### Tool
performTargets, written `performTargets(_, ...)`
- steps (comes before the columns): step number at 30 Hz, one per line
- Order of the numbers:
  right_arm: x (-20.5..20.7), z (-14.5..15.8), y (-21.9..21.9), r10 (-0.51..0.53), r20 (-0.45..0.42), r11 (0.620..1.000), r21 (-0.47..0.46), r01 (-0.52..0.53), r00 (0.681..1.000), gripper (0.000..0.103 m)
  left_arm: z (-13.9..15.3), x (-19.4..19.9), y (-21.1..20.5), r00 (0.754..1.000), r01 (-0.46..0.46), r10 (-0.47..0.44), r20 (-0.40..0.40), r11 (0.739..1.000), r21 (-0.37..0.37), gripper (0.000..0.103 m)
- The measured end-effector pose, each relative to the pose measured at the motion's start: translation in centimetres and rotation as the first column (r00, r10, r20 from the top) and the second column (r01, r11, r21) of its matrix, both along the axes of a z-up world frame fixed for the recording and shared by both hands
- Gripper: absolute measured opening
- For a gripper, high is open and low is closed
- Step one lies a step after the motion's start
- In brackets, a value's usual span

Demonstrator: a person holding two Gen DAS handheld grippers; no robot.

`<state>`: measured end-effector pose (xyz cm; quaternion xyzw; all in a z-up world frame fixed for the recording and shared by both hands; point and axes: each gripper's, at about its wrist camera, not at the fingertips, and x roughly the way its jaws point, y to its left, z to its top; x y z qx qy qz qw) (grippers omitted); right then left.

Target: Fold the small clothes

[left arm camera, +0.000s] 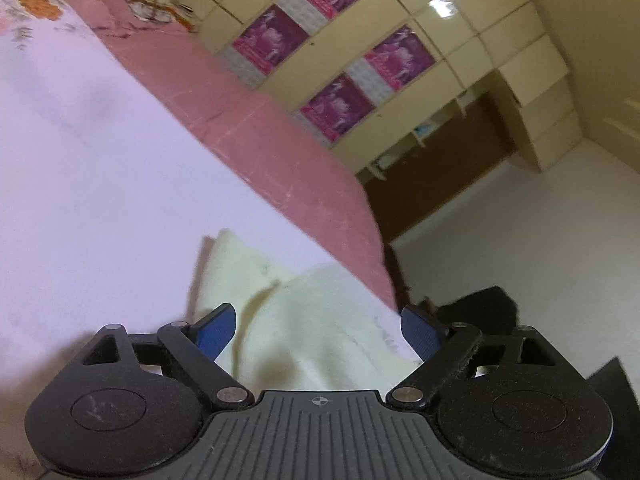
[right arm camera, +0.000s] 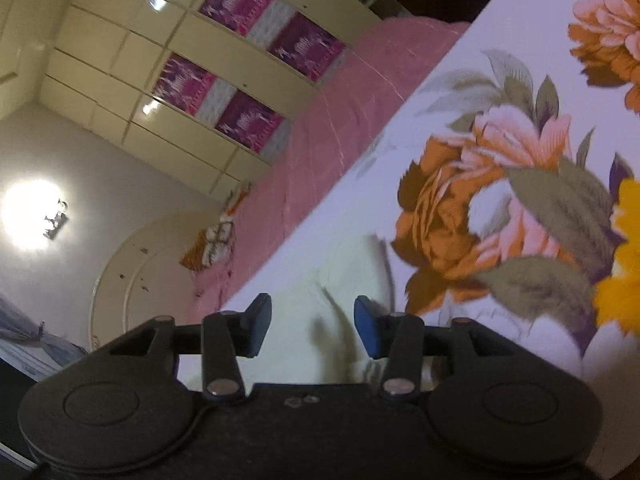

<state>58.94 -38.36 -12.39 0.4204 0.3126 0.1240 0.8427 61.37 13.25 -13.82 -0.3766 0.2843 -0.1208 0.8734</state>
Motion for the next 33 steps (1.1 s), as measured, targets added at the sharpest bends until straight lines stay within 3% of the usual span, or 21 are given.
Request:
performTargets(3,-0.3,0.5,-0.2,0.019,0.027,0.999,-0.044,-0.018,0.999,0.045,0.9,1.0,-0.5,0.999,0.052,-0.051,-0.010,0.990,0.133,0.085)
performTargets(4,-0.2,0.8,0.0,0.036,0.033,0.996,-0.078,-0.033,0.999,0.044,1.2,1.4,-0.8,0.997,0.081,-0.078,-0.019,0.979,0.188,0.077)
performTargets(7,0.6,1.6,1.2,0.097,0.037,0.978,-0.190,-0.089,0.995,0.042,1.7,3.1,-2.4,0.984,0.176,-0.157,-0.081,0.915,0.363,0.065)
performTargets(10,1.6,2.3,3.1,0.155,0.009,0.935,-0.325,-0.144,0.988,0.038,2.2,4.0,-3.6,0.972,0.236,-0.202,-0.122,0.848,0.475,0.057)
performTargets(12,2.2,2.3,4.7,0.188,-0.039,0.883,-0.431,-0.186,0.981,0.031,3.0,4.0,-4.0,0.967,0.254,-0.216,-0.132,0.821,0.511,0.048)
performTargets(13,2.2,2.4,5.5,0.201,-0.051,0.853,-0.481,-0.200,0.978,0.029,3.1,4.1,-4.2,0.967,0.257,-0.218,-0.136,0.811,0.525,0.030)
performTargets(14,2.2,2.5,6.1,0.212,-0.055,0.828,-0.519,-0.209,0.976,0.022,3.4,3.9,-4.1,0.966,0.260,-0.221,-0.136,0.811,0.524,0.005)
performTargets(15,2.0,2.7,6.6,0.219,-0.054,0.807,-0.551,-0.212,0.974,0.011,3.6,4.0,-4.1,0.964,0.264,-0.227,-0.136,0.817,0.512,0.003)
performTargets(16,1.9,3.1,7.3,0.224,-0.050,0.785,-0.582,-0.210,0.973,0.006,3.9,3.7,-4.1,0.967,0.256,-0.224,-0.124,0.820,0.513,0.003)
performTargets(18,1.3,3.5,8.2,0.226,-0.026,0.753,-0.630,-0.192,0.974,0.006,4.7,2.7,-3.9,0.976,0.211,-0.209,-0.066,0.822,0.529,0.003)
performTargets(20,0.3,4.5,9.1,0.233,0.027,0.719,-0.678,-0.153,0.972,0.005,5.9,1.0,-3.5,0.982,0.139,-0.184,0.033,0.839,0.527,0.003)
performTargets(22,-0.6,5.4,9.4,0.251,0.102,0.711,-0.694,-0.112,0.963,0.005,6.6,-0.2,-2.7,0.982,0.077,-0.151,0.110,0.863,0.499,0.003)
performTargets(25,-1.1,6.4,9.4,0.251,0.192,0.702,-0.711,-0.042,0.949,0.005,6.5,-0.8,-2.0,0.981,0.014,-0.105,0.162,0.874,0.486,0.003)
performTargets(27,-0.5,6.5,9.1,0.224,0.215,0.704,-0.710,-0.005,0.951,0.005,6.6,-0.5,-1.8,0.982,0.008,-0.094,0.165,0.887,0.461,0.003)
performTargets(30,0.9,6.0,8.5,0.197,0.208,0.721,-0.693,0.002,0.958,0.005,5.8,1.1,-2.6,0.991,0.040,-0.096,0.090,0.874,0.484,0.003)
performTargets(33,2.2,4.6,8.5,0.182,0.150,0.712,-0.702,-0.025,0.972,0.005,4.3,2.6,-3.3,0.996,0.069,-0.088,0.014,0.863,0.501,0.003)
